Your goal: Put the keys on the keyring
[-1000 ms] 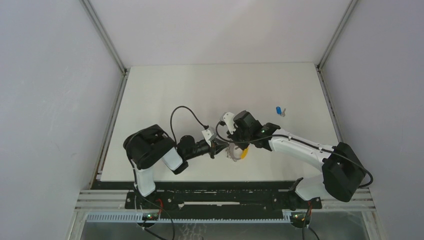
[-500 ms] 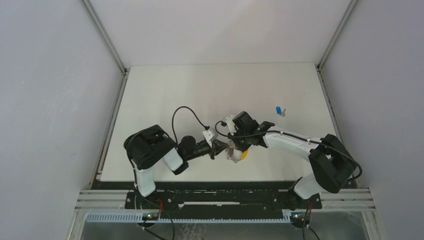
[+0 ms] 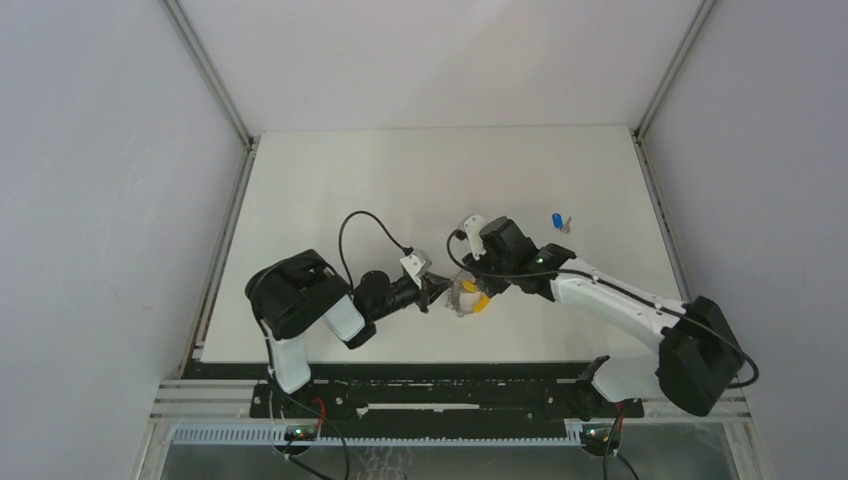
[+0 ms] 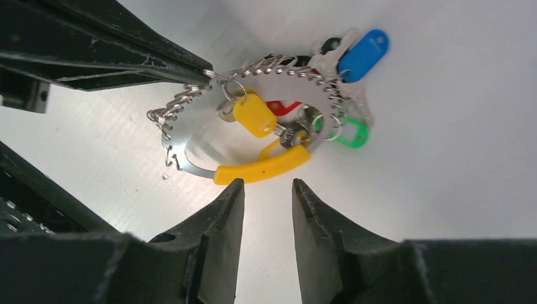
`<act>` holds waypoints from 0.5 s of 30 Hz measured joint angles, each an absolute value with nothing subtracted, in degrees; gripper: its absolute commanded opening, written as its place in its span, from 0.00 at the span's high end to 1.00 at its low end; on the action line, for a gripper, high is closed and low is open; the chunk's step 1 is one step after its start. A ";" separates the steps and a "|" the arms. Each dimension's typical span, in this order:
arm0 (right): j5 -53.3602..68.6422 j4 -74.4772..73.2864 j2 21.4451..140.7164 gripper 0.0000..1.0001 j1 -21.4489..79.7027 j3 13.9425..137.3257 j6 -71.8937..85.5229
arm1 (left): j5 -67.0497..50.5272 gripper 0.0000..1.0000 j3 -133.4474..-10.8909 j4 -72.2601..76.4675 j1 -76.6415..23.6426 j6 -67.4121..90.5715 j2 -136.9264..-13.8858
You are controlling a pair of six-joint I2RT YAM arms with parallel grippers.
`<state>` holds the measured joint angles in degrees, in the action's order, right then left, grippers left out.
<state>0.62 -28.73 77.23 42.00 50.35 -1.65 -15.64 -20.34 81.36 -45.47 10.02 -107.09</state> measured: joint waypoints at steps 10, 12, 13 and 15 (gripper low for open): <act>-8.21 -28.93 59.24 0.33 39.55 47.66 5.69 | -9.58 0.66 -20.32 81.25 -37.95 16.58 -106.80; -9.28 -28.84 55.37 0.29 38.39 46.35 8.10 | -7.84 0.59 -20.32 80.49 -36.91 17.41 -105.86; -9.82 -28.84 53.67 0.24 37.85 45.76 9.23 | -6.92 0.56 -20.25 79.44 -36.49 17.72 -104.68; -10.74 -29.04 50.04 0.01 36.77 44.69 11.53 | -5.54 0.41 -19.73 78.11 -35.99 18.04 -102.35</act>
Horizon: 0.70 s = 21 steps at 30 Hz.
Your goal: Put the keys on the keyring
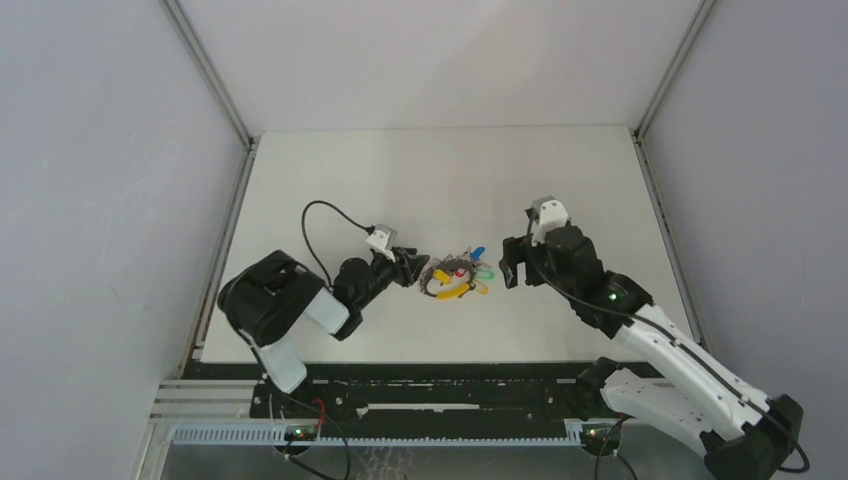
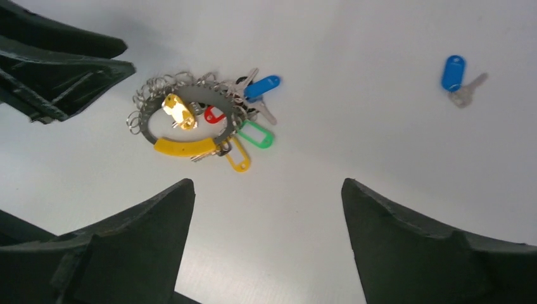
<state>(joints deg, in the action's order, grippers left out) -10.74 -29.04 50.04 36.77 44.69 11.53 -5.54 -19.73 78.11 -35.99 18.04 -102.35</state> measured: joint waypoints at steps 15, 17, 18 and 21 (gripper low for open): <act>-22.68 -35.33 17.93 0.00 33.71 43.18 18.35 | 5.61 0.00 -17.93 22.20 -31.07 22.02 -41.41; -24.62 -36.67 15.05 0.00 33.65 43.22 18.20 | 9.26 0.00 -19.18 13.72 -31.09 24.32 -32.58; -25.50 -37.32 13.89 0.00 33.65 43.27 18.13 | 11.03 0.00 -19.66 10.07 -31.09 25.47 -28.75; -26.96 -38.65 11.62 0.00 33.56 43.48 17.52 | 15.11 0.00 -23.31 -1.15 -31.09 27.68 -19.51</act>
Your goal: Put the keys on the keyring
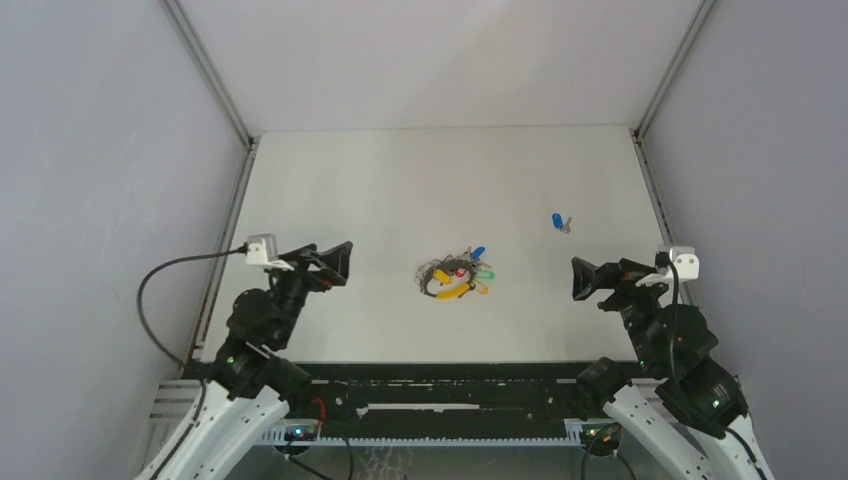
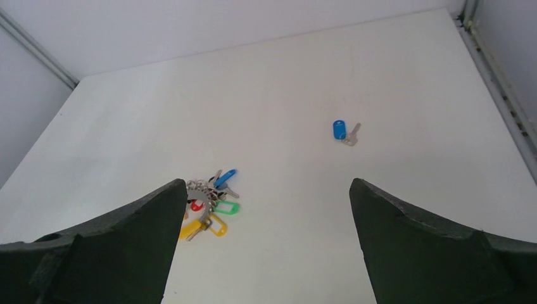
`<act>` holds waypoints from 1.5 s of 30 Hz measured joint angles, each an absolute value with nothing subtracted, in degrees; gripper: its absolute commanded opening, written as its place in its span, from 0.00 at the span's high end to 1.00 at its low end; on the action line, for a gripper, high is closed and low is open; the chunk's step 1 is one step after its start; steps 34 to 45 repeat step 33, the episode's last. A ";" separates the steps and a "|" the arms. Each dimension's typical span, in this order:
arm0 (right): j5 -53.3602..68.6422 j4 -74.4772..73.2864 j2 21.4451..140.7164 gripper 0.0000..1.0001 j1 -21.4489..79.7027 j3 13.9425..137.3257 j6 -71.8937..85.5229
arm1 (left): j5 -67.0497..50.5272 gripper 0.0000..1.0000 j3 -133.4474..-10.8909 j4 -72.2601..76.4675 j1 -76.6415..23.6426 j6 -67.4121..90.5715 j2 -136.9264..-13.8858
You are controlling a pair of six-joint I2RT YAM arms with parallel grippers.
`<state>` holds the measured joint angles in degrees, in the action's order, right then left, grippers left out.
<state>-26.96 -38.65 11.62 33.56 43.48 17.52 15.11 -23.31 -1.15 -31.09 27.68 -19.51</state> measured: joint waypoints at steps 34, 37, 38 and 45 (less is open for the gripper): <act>-18.74 -38.61 12.21 0.00 20.78 43.55 8.97 | 26.24 0.00 -36.40 -31.48 -29.50 12.84 -9.08; -18.74 -38.61 12.21 0.00 20.78 43.55 8.97 | 26.24 0.00 -36.40 -31.48 -29.50 12.84 -9.08; -18.74 -38.61 12.21 0.00 20.78 43.55 8.97 | 26.24 0.00 -36.40 -31.48 -29.50 12.84 -9.08; -18.74 -38.61 12.21 0.00 20.78 43.55 8.97 | 26.24 0.00 -36.40 -31.48 -29.50 12.84 -9.08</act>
